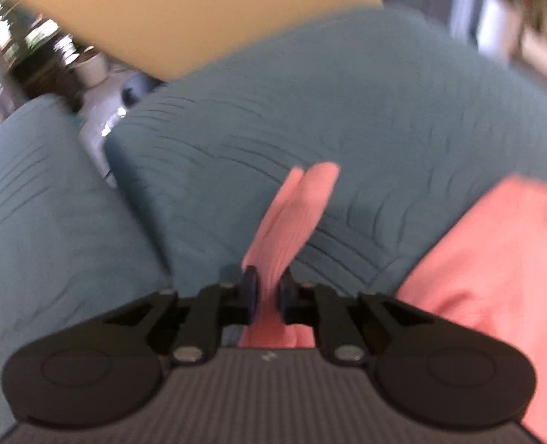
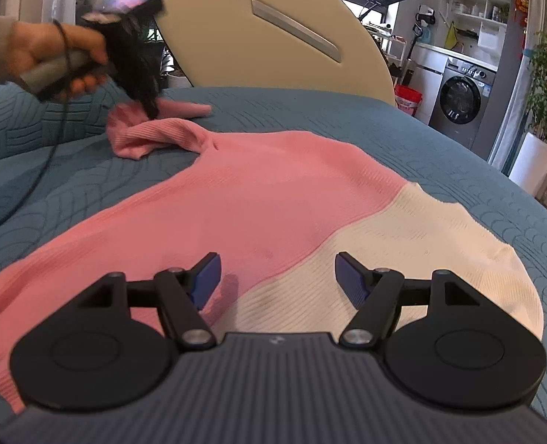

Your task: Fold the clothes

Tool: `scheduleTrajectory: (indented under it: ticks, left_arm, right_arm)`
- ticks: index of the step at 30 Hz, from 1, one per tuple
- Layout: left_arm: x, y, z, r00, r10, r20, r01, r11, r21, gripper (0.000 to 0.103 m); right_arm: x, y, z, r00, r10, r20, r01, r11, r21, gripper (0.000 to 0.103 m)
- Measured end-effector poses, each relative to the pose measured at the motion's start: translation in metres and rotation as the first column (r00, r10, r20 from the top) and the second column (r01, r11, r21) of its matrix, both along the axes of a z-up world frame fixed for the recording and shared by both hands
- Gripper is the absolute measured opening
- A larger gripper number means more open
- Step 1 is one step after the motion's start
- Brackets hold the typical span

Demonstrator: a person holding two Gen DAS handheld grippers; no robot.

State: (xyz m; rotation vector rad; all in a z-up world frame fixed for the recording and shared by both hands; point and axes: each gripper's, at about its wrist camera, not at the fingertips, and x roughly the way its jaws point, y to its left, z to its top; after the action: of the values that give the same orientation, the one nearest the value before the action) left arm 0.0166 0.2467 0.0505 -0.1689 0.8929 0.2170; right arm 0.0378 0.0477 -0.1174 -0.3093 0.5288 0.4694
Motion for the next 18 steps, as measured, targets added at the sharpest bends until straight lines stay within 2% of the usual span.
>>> scheduleTrajectory:
  ticks: [2, 3, 4, 5, 6, 7, 8, 10, 11, 13, 15, 16, 17, 18]
  left_arm:
    - [-0.050, 0.000, 0.036, 0.994, 0.008, 0.111, 0.001, 0.997, -0.079, 0.016]
    - [-0.067, -0.004, 0.044, 0.991, 0.001, 0.137, 0.014, 0.994, -0.112, 0.020]
    - [-0.106, -0.011, 0.059, 0.983, -0.037, 0.181, 0.072, 0.979, -0.190, 0.022]
    - [-0.123, -0.019, 0.062, 0.980, -0.099, 0.171, 0.133, 0.972, -0.196, 0.035]
    - [-0.140, -0.027, 0.065, 0.974, -0.161, 0.161, 0.192, 0.960, -0.204, 0.051]
    - [-0.156, -0.035, 0.068, 0.965, -0.216, 0.149, 0.244, 0.946, -0.212, 0.061]
    - [-0.165, -0.039, 0.066, 0.967, -0.225, 0.120, 0.247, 0.943, -0.224, 0.077]
    - [-0.174, -0.040, 0.060, 0.963, -0.257, 0.083, 0.271, 0.915, -0.298, 0.078]
    - [-0.179, -0.037, 0.057, 0.956, -0.282, 0.078, 0.290, 0.880, -0.375, 0.080]
    - [-0.176, -0.032, 0.055, 0.946, -0.313, 0.087, 0.319, 0.844, -0.431, 0.084]
    - [-0.158, -0.030, 0.057, 0.950, -0.292, 0.110, 0.312, 0.893, -0.324, 0.100]
    - [-0.143, -0.026, 0.046, 0.953, -0.283, 0.108, 0.303, 0.909, -0.286, 0.102]
    - [-0.126, -0.035, 0.041, 0.960, -0.264, 0.096, 0.276, 0.951, -0.142, 0.102]
    - [-0.119, -0.048, 0.033, 0.956, -0.285, 0.075, 0.289, 0.956, -0.043, 0.102]
  right_arm:
    - [-0.002, -0.002, 0.002, 1.000, -0.007, 0.007, 0.007, 1.000, 0.006, 0.071]
    - [-0.003, -0.004, 0.003, 1.000, -0.012, 0.009, 0.011, 1.000, 0.009, 0.071]
    - [-0.004, -0.005, 0.004, 1.000, -0.016, 0.010, 0.016, 1.000, 0.012, 0.071]
    - [-0.003, -0.006, 0.004, 1.000, -0.020, 0.007, 0.020, 1.000, 0.014, 0.071]
    - [-0.002, -0.006, 0.003, 1.000, -0.025, 0.002, 0.025, 1.000, 0.016, 0.071]
    - [-0.001, -0.006, 0.003, 1.000, -0.027, -0.002, 0.027, 0.999, 0.017, 0.071]
    - [0.000, -0.007, 0.003, 1.000, -0.029, -0.007, 0.029, 0.999, 0.019, 0.071]
    - [0.003, -0.007, 0.002, 0.999, -0.033, -0.017, 0.033, 0.999, 0.022, 0.071]
    - [0.002, -0.006, 0.003, 0.999, -0.031, -0.015, 0.032, 0.999, 0.021, 0.071]
    - [0.000, -0.005, 0.003, 1.000, -0.027, -0.010, 0.027, 0.999, 0.017, 0.071]
    - [-0.001, -0.003, 0.003, 1.000, -0.023, -0.004, 0.023, 1.000, 0.012, 0.071]
    - [-0.002, -0.002, 0.004, 1.000, -0.021, 0.000, 0.021, 1.000, 0.008, 0.071]
    - [-0.003, 0.000, 0.004, 1.000, -0.019, 0.003, 0.019, 1.000, 0.005, 0.071]
    - [-0.004, 0.001, 0.004, 1.000, -0.016, 0.005, 0.016, 1.000, 0.003, 0.071]
